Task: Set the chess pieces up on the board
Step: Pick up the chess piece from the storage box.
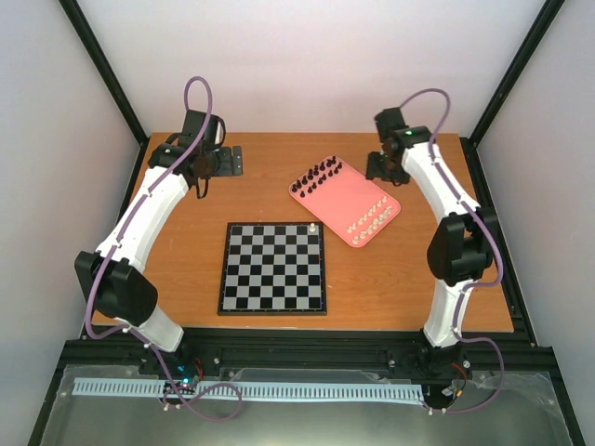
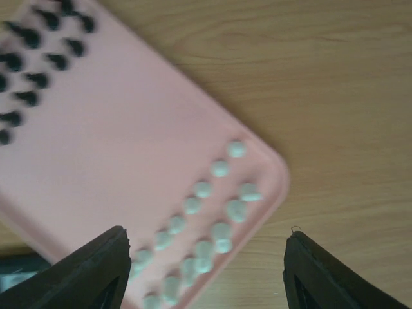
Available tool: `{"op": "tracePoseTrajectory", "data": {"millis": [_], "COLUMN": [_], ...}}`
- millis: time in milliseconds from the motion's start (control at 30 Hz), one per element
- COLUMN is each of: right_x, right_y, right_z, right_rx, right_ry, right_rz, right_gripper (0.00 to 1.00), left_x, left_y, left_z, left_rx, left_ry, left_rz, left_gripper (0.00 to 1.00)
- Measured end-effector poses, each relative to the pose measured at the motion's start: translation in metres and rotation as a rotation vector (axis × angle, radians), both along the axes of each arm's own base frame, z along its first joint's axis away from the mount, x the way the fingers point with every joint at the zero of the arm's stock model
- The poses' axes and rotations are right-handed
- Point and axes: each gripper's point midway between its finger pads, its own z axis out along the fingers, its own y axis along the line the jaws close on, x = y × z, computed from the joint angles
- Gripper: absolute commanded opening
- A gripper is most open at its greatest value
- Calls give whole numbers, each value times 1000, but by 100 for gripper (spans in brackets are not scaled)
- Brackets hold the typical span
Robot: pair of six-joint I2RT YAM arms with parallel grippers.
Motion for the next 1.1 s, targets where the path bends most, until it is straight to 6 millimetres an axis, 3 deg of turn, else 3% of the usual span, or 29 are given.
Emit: {"op": "tracePoseTrajectory", "data": {"millis": [100,233,500,600,1100], "right_x": [3,-3,-13,-13,-4], "right_y": [-46,-72,-64,-61,-67], "right_z": [-13,-35,-98,-113,-126], "right_rx": [-15,7,75,90,109], "right_ry": [35,89,218,246,237], "right_rz": [-113,-189,-221,-232,-273], "right_gripper": [68,65,61,61,51], "left_x": [0,-1,-2,-2,-3], "left_y": [-1,-2,-6,-6,-6], "left_z": [-1,-4,-4,-4,-5], "left_rx": [-4,-8,-23,-25,-24], "left_ry": [4,11,15,16,19], "left_rz": [-5,-10,-24,-25,-25], "left_gripper": [100,100,100,100,100]}}
